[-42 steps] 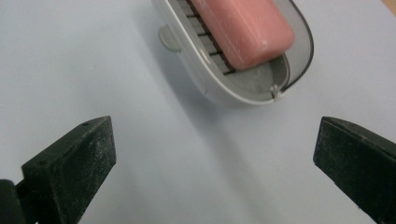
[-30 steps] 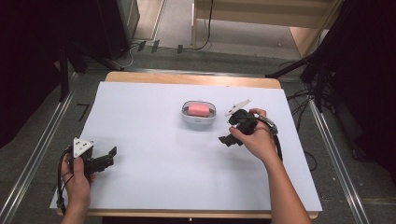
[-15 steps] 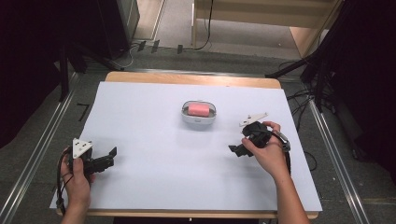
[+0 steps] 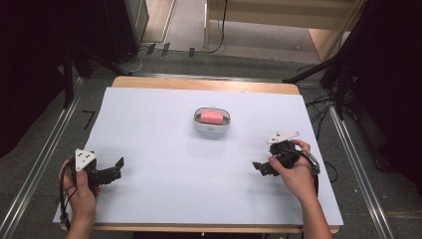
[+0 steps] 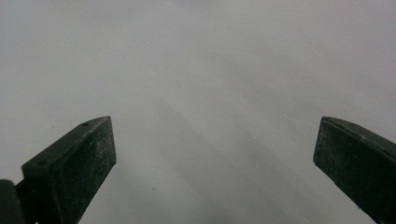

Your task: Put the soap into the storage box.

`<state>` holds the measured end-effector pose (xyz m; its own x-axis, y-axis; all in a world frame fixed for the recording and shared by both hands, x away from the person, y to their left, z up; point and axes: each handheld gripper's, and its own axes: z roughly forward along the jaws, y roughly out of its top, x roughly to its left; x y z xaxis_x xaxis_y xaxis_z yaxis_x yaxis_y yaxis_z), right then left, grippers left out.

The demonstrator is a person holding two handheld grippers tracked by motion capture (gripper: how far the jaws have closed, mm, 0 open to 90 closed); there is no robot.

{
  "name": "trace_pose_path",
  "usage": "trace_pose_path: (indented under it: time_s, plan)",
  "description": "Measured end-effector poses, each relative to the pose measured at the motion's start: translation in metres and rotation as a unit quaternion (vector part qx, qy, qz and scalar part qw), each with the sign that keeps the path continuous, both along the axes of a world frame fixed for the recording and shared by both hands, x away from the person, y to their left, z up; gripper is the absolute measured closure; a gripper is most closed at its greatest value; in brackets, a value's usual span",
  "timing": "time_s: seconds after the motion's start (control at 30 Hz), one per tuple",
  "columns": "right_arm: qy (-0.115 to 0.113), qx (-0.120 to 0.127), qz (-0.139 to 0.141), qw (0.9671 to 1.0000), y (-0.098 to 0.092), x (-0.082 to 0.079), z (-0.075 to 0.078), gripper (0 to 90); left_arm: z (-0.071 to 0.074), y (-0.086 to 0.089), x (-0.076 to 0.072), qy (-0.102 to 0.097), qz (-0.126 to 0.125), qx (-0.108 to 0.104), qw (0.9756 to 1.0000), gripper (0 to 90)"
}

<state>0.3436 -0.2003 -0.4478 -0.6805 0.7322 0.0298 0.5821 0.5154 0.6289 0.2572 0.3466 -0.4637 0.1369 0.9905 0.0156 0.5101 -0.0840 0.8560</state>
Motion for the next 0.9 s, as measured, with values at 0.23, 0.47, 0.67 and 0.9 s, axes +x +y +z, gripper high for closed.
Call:
trace_pose_path:
  time_s: [0.23, 0.47, 0.67, 0.9]
  plan:
    - [-0.006, 0.009, -0.012, 0.9999, -0.018, -0.013, -0.009, 0.0, 0.0, 0.0, -0.001, -0.004, 0.002, 0.005, 1.0, 0.0]
    - [-0.008, 0.022, -0.033, 0.9992, -0.037, -0.028, -0.018, 0.0, 0.0, -0.001, -0.002, -0.005, 0.002, 0.006, 1.0, 0.0]
    - [-0.009, 0.035, -0.055, 0.9978, -0.054, -0.04, -0.025, 0.0, 0.0, -0.001, -0.003, -0.009, 0.006, 0.006, 0.9999, 0.0]
    - [-0.014, 0.041, -0.065, 0.997, -0.067, -0.048, -0.027, 0.0, 0.0, -0.001, -0.002, -0.009, 0.005, 0.008, 0.9999, 0.0]
